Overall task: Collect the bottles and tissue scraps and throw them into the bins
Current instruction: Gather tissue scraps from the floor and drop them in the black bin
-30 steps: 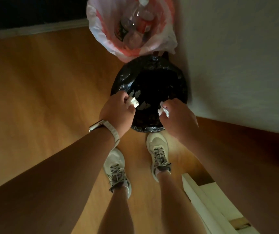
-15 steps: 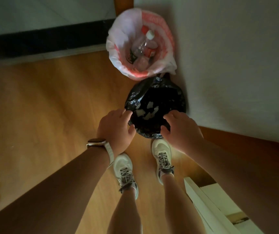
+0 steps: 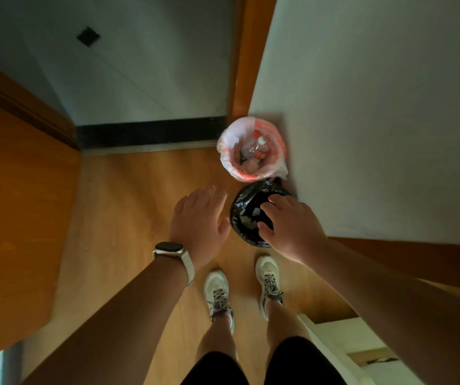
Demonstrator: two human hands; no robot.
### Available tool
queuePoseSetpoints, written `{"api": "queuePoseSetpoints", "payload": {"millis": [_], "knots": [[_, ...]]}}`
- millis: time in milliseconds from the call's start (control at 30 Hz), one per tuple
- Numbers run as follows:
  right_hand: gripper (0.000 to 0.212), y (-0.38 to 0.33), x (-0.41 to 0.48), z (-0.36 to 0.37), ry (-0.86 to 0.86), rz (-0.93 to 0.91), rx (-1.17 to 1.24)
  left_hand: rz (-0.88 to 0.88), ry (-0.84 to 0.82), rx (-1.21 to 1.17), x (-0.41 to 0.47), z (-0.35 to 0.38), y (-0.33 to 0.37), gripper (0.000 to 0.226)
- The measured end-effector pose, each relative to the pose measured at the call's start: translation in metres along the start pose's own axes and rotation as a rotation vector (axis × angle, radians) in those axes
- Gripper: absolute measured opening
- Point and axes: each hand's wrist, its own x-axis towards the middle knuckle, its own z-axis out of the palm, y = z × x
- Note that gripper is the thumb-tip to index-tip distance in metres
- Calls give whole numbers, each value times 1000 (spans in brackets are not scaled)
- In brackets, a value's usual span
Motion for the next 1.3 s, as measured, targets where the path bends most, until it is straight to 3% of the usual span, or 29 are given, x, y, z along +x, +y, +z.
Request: {"api": "queuePoseSetpoints", "payload": {"millis": [233,600,1067,1300], "knots": [[57,-45,-47,-83,77,-172,-47,-56,26,-7,-53,-88,20,50],[45,-90,-103,-163,173,-524,-168,-313,166,96,-162,-169,52,51],[57,-195,-202,-161,91,-1016,-332,-857,421,164,-391,-172,107,49],[50,-263,-302,-140,203,-1309,-413,-1123,498,187,-535,-157,140,49]]}}
